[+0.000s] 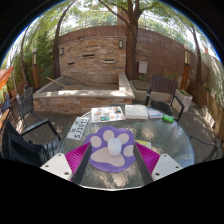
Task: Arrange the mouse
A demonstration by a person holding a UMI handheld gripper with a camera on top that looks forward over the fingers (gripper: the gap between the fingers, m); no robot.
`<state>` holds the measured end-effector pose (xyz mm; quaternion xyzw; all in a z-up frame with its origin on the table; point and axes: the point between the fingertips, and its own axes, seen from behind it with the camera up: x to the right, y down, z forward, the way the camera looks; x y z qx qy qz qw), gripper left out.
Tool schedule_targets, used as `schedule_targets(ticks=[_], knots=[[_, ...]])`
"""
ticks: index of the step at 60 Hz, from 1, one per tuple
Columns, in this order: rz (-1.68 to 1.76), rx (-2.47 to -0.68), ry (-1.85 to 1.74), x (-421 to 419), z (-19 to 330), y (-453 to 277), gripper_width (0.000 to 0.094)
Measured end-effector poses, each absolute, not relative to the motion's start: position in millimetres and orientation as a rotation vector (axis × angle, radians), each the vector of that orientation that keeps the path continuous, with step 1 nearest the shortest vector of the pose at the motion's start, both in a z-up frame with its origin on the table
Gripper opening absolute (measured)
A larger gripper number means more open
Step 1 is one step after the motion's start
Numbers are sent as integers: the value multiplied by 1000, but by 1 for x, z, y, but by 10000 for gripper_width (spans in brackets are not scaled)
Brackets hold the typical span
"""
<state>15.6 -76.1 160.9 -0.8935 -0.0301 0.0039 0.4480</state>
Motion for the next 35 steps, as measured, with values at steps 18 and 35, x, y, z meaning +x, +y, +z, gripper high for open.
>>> schedule_targets(ticks=[18, 35], knots=[[-16, -2192, -137, 17, 199, -200, 852], [10, -2208, -131, 12, 201, -255, 849]])
